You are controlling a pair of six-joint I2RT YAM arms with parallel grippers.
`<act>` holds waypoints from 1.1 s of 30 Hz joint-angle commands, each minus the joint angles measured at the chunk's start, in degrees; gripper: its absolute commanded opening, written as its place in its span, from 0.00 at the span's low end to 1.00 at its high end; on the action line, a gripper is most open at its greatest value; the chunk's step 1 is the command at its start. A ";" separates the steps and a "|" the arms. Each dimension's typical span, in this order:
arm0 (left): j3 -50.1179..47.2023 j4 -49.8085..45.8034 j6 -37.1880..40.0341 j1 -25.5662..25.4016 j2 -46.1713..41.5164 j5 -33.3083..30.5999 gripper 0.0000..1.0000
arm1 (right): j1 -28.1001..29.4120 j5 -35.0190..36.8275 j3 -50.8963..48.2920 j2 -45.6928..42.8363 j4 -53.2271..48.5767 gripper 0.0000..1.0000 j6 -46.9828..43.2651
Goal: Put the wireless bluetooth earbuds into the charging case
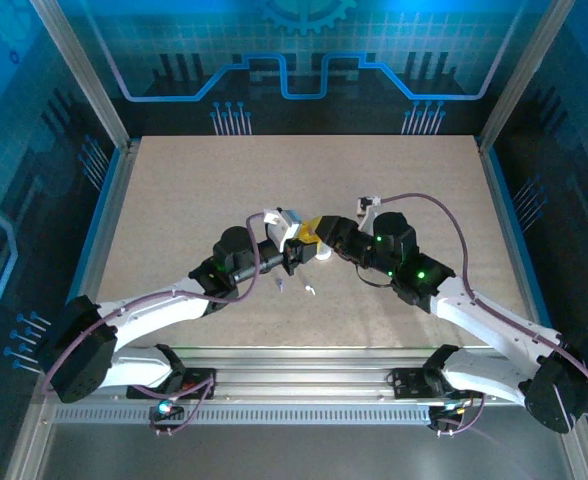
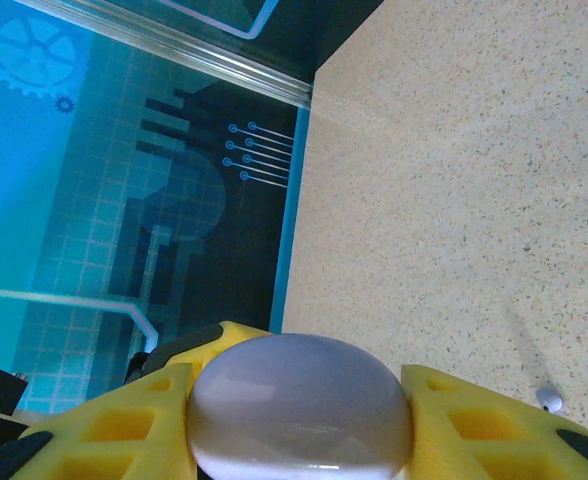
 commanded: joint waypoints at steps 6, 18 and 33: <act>1.25 -0.42 -0.87 -0.11 -0.55 1.06 0.19 | 1.87 -0.26 -0.18 -1.43 1.47 0.54 -3.89; 0.05 -0.76 -3.78 1.67 -3.14 8.66 0.14 | -6.14 -10.62 0.56 -13.33 -9.59 0.73 -36.17; -0.62 8.51 -8.67 4.62 -3.27 20.42 0.15 | -19.20 -40.88 -2.29 -14.46 -3.68 0.70 -66.82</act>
